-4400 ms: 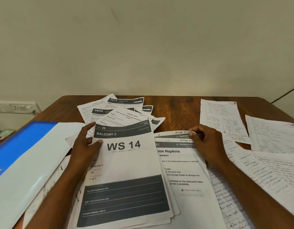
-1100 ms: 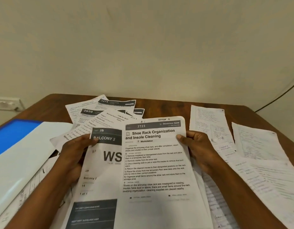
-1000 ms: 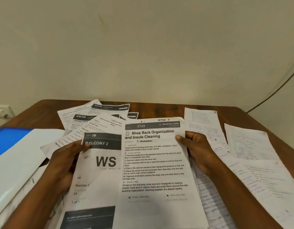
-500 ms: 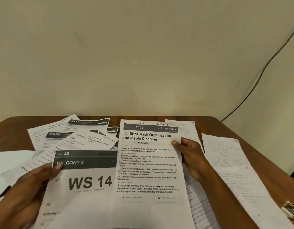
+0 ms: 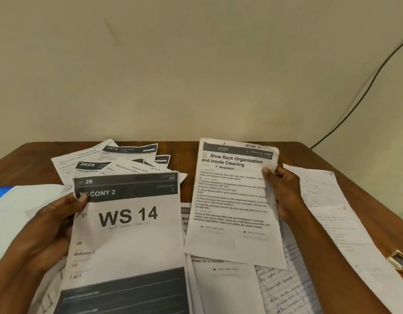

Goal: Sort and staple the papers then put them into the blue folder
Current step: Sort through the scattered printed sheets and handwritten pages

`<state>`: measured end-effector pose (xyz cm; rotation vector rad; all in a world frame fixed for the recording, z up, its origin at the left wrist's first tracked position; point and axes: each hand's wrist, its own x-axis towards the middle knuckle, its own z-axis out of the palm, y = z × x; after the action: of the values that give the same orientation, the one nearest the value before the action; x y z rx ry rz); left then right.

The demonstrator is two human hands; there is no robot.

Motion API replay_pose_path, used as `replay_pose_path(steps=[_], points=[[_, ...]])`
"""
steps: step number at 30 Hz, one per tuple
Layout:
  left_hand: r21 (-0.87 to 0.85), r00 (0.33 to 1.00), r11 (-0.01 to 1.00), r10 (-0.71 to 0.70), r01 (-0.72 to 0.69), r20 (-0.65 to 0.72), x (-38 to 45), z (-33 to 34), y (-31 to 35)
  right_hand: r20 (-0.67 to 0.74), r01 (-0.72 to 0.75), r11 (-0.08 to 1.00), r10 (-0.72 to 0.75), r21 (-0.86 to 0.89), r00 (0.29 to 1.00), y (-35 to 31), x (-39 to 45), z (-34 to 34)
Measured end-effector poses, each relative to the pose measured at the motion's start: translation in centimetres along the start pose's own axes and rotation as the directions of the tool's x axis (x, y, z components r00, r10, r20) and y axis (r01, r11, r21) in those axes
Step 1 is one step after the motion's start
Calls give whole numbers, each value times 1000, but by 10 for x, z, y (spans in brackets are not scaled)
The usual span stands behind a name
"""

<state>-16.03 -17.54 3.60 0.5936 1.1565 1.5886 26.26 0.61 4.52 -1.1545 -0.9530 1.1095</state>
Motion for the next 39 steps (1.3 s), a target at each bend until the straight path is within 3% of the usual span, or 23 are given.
replay_pose_path(steps=[5, 14, 18, 23, 27, 30, 35, 39], points=[[-83, 999, 996, 17, -14, 35, -4, 1, 6, -50, 72, 995, -75, -70, 996, 2, 7, -1], [-95, 994, 995, 22, -12, 105, -10, 12, 3, 173, 120, 979, -90, -167, 981, 16, -22, 43], [-114, 992, 993, 33, -19, 122, -7, 10, 2, 138, 263, 945, -239, -193, 961, 24, -28, 47], [-188, 991, 982, 38, -14, 127, -5, 12, -4, 94, 311, 935, -298, -172, 950, 28, -39, 56], [-286, 994, 958, 41, -10, 103, -4, 25, -10, 160, 230, 963, -207, -142, 965, 32, -53, 68], [-315, 997, 949, 33, -9, 74, -3, 32, -15, 257, 84, 994, -65, -65, 964, 32, -72, 80], [-239, 1000, 971, 7, 0, 29, -3, 39, -22, 458, -59, 989, 116, -137, 881, 33, -93, 91], [-183, 1000, 983, 2, -6, -18, 4, 38, -27, 492, -153, 980, 194, -124, 849, 35, -95, 93]])
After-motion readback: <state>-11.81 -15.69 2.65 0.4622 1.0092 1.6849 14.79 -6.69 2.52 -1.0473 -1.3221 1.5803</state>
